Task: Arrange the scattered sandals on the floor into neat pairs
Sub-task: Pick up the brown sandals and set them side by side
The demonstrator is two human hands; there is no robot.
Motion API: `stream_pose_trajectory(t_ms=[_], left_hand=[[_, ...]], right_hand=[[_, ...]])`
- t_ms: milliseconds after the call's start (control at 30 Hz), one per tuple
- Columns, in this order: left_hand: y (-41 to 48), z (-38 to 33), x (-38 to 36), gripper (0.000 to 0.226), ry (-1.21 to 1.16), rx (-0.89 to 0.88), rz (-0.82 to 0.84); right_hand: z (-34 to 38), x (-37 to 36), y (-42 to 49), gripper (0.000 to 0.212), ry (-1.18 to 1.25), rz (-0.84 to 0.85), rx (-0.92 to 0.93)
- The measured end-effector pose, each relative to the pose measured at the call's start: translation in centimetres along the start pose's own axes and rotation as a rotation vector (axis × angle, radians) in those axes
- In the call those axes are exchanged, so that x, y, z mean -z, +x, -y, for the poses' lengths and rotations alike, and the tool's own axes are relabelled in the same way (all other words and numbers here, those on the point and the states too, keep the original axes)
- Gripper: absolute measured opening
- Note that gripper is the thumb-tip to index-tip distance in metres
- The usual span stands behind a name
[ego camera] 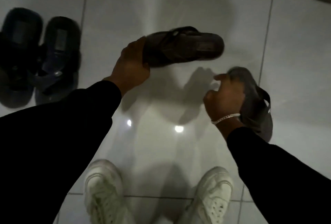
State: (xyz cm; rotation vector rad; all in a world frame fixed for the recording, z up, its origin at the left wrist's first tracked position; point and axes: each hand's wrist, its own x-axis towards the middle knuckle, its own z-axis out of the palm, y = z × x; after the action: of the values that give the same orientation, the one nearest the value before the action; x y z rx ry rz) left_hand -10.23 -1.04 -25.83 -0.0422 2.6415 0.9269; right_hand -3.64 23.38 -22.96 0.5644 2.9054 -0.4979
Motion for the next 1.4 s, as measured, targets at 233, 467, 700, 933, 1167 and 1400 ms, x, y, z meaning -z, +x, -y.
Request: stream_pose_trajectory(t_ms=[233,467,700,933,1167,1400], left_hand=[[4.9,-3.9,-4.7,0.080,0.230,-0.098,0.202],[0.9,-7.5,-8.4,0.052,0.257,-0.129,0.157],[-2.7,-13.3,-12.4,0.045,0.109,-0.035,0.105],[-3.1,-13.4,-11.7,0.054,0.065,-0.117,0.195],[0.7,-8.7,-7.8,0.069,0.190,0.012,-0.089],[2.4,-6.6,-10.2,0.073,0.304,-0.011,0.149]], right_hand=[[-12.8,3.7,0.5,0.049,-0.227,0.283,-0.358],[-13.8,4.4,1.3,0.040,-0.006,0.347,-0.211],[-11.2,2.4,4.1,0.026,0.092,0.295,-0.160],[-8.9,2.0,4.6,0.026,0.127,0.254,-0.205],[-4.3,2.6,5.6,0.042,0.013,0.077,-0.064],[-5.1,0.8,6.1,0.025,0.092,0.089,-0.197]])
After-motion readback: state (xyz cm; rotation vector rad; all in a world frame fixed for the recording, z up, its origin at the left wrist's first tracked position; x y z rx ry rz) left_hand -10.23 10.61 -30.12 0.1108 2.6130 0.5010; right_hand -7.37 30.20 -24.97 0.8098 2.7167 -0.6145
